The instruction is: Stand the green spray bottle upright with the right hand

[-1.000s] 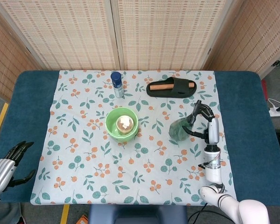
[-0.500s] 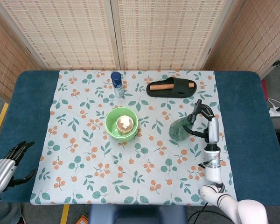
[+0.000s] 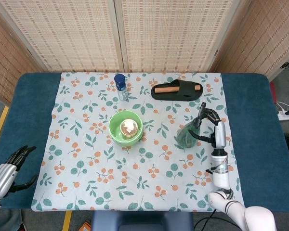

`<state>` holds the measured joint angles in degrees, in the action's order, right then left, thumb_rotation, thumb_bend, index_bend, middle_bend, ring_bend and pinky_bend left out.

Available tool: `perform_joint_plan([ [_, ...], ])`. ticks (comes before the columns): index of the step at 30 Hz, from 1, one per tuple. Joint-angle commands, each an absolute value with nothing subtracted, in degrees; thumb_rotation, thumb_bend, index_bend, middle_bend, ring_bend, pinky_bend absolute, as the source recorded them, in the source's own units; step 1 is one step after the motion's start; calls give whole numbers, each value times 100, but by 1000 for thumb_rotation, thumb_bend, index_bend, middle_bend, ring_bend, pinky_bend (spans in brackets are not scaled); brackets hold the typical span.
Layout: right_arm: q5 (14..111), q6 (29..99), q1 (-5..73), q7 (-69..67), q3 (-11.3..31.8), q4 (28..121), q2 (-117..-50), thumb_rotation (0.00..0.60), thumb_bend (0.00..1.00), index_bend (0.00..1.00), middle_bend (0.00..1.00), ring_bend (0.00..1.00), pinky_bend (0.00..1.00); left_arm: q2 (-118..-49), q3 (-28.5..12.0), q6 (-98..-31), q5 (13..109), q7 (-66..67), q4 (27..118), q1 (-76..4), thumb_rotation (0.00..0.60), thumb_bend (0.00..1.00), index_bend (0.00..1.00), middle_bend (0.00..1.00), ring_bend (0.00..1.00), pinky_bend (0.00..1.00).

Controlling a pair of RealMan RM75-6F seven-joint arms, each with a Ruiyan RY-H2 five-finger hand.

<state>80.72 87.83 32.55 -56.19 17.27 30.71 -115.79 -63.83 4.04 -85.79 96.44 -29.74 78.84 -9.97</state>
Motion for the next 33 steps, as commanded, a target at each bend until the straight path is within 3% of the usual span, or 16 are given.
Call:
perform_joint_plan([
  [1, 8067, 8771, 3248, -5611, 1722, 3061, -11580, 600, 34, 610, 544, 256, 238, -6386, 408, -8583, 9647, -2976, 7879, -995, 600, 318, 66, 98, 0, 113],
  [8, 8045, 8671, 3210, -5657, 1691, 2986, -11608, 600, 16, 599, 543, 252, 238, -6386, 419, -8585, 9666, -2981, 7871, -1000, 600, 316, 67, 98, 0, 113],
  [11, 8085, 8619, 3202, -5672, 1629, 2959, -11593, 600, 0, 545, 515, 223, 238, -6386, 412, -8581, 9651, -2960, 7870, -1001, 600, 317, 66, 99, 0, 113],
  [14, 8181, 8464, 3190, -5658, 1480, 2957, -11523, 600, 0, 374, 428, 142, 224, -6390, 415, -8577, 9648, -2966, 7874, -1001, 600, 317, 66, 99, 0, 113],
  [16, 8253, 8380, 3178, -5628, 1377, 2987, -11454, 600, 0, 176, 330, 62, 181, -6394, 420, -8578, 9654, -2961, 7867, -1000, 600, 316, 66, 99, 0, 113],
  [19, 8296, 8332, 3159, -5568, 1309, 3020, -11401, 600, 0, 12, 212, 3, 137, -6395, 422, -8583, 9659, -2965, 7866, -1000, 600, 316, 66, 99, 0, 113],
  [25, 8336, 8224, 3103, -5518, 1217, 3162, -11263, 600, 0, 0, 96, 0, 81, -6393, 428, -8592, 9670, -2968, 7866, -1000, 600, 317, 66, 99, 0, 113],
  [33, 8336, 8233, 2898, -5291, 1135, 3504, -10993, 600, 0, 0, 39, 0, 25, -6395, 434, -8601, 9673, -2967, 7861, -996, 600, 317, 66, 99, 0, 113],
])
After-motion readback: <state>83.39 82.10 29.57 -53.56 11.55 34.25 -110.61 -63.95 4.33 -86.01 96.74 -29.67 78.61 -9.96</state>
